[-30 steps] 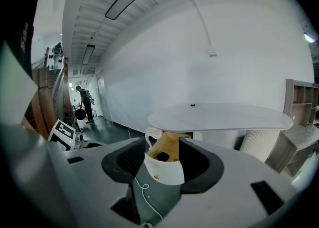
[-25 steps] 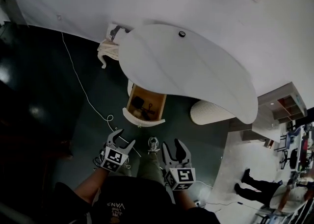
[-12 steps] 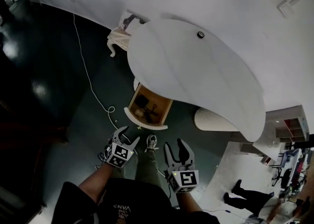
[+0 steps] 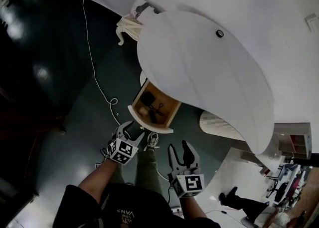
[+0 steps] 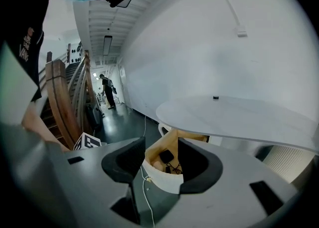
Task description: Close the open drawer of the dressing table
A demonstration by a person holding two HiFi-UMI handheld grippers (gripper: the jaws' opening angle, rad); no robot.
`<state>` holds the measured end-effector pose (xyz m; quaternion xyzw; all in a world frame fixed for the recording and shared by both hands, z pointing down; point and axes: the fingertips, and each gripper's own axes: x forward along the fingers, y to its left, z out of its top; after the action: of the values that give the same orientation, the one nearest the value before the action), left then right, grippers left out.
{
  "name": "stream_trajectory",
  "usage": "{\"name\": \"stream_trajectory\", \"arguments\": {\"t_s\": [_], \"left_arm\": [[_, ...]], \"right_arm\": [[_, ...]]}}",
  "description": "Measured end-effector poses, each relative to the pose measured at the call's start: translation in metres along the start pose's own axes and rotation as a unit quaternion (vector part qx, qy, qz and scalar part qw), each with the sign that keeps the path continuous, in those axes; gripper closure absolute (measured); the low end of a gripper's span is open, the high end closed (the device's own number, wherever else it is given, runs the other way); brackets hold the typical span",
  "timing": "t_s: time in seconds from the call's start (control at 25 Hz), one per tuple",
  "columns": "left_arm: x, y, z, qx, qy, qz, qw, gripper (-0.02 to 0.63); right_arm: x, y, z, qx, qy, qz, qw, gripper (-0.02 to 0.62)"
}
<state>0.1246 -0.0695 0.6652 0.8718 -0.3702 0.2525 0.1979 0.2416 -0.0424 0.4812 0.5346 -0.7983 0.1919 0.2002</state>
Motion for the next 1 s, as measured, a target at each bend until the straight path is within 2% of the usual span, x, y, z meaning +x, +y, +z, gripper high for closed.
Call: {"name": "stream_trajectory", "arguments": {"t_s": [0.24,0.68,1.0], "left_arm": [[0.008,0.005,0.000,-0.015,-0.011,0.010,0.9998,0.348],[0.018,0.011,0.007,-0.026,-0.033,0.018,0.9990,0.348],[0.030,0.019,0.017,-0.031,-0.045,0.017,0.9984,0.348]], "right_arm": [[0.013,0.012,-0.002,-0.011,-0.009,0.036,0.999,0.391],[0.027,0.002,0.005,-0.020,-0.013,0.047,0.999,0.391],[0.043,0.011,0.006,-0.030,-0.004,0.073,0.997,0.391]]}}
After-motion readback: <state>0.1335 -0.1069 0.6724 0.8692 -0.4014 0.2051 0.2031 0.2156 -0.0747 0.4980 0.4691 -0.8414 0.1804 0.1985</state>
